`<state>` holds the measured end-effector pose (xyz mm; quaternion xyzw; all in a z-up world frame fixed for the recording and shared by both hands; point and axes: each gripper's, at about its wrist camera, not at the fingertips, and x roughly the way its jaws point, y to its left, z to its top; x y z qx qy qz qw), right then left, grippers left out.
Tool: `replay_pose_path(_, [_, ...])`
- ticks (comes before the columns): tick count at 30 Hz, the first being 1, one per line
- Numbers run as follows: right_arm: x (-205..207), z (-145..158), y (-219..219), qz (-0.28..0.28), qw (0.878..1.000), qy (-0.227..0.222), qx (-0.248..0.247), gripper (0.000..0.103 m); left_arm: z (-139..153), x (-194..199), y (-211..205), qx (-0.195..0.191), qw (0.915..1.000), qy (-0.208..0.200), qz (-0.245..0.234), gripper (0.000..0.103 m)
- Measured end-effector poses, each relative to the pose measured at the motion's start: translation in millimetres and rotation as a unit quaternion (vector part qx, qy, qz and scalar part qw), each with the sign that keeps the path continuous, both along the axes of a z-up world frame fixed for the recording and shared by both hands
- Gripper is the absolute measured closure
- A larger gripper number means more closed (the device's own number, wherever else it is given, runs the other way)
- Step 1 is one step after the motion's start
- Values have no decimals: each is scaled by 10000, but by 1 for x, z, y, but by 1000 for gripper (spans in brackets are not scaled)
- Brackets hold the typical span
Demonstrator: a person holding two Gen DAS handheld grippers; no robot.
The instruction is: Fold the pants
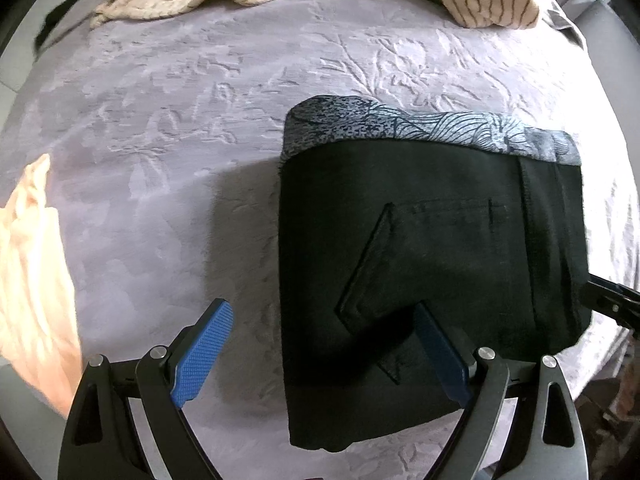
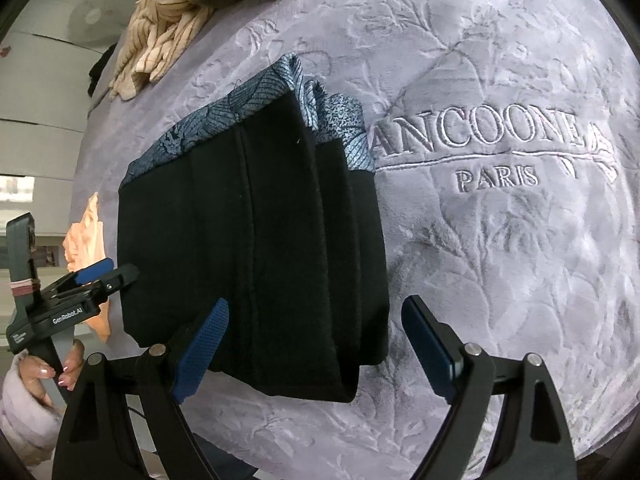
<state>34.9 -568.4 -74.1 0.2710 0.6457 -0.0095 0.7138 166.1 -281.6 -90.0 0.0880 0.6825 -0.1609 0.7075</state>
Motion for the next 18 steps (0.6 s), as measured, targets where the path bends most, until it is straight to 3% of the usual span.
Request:
replay_pose_path(10, [9, -21, -23, -80, 9974, -170, 695, 13, -34, 20, 21, -1222, 9903, 662, -87, 10])
replay_pose_path(12, [14, -31, -26, -66, 9964, -186, 830, 13, -42, 22, 19, -1402, 9877, 690, -102, 10])
replay_pose_path(14, [17, -41, -30, -123, 9927, -287, 1164, 13, -50, 23, 13, -1480, 9868, 654, -112, 1])
replay_pose_path(18, [25, -60, -29, -217, 9848, -394, 1678, 12, -70, 23, 6, -1712, 9823, 764, 29, 1])
